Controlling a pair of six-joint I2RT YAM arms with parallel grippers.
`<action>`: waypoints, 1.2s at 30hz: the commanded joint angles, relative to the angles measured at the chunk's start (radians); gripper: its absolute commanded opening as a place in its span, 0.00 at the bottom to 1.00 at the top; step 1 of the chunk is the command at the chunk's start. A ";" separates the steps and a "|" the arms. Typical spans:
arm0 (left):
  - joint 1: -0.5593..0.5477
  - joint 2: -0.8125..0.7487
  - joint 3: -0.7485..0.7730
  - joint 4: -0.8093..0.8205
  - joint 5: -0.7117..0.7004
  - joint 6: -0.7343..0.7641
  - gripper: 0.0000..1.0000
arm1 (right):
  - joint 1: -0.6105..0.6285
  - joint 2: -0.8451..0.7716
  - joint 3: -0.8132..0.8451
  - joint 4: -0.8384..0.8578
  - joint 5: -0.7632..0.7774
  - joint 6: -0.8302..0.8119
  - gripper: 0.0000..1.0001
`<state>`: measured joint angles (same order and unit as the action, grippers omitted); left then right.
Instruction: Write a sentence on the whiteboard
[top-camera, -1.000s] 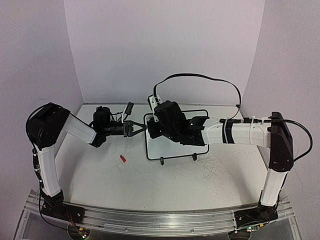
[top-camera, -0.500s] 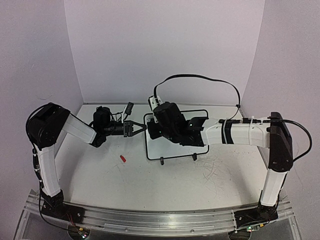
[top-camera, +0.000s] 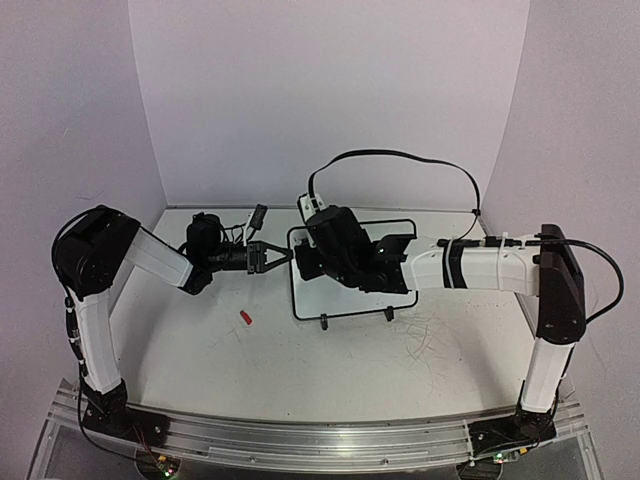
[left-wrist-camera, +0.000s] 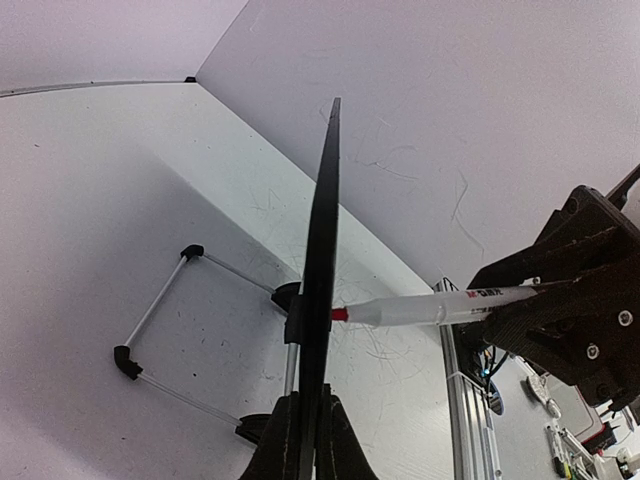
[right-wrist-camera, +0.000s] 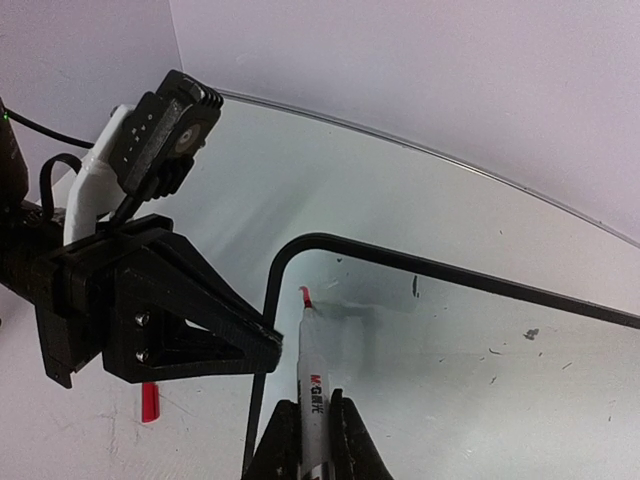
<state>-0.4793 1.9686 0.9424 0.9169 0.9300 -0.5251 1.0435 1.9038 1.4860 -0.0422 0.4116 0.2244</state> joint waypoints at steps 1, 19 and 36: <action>-0.002 -0.041 0.002 0.030 0.014 -0.018 0.00 | -0.001 0.004 0.017 -0.025 0.032 0.024 0.00; -0.004 -0.039 0.003 0.030 0.015 -0.022 0.00 | 0.000 -0.034 -0.038 -0.040 0.032 0.065 0.00; -0.004 -0.037 0.005 0.031 0.015 -0.025 0.00 | -0.011 -0.117 -0.087 0.033 -0.012 0.052 0.00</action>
<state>-0.4797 1.9686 0.9421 0.9173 0.9215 -0.5282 1.0445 1.8353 1.4040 -0.0534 0.4015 0.2745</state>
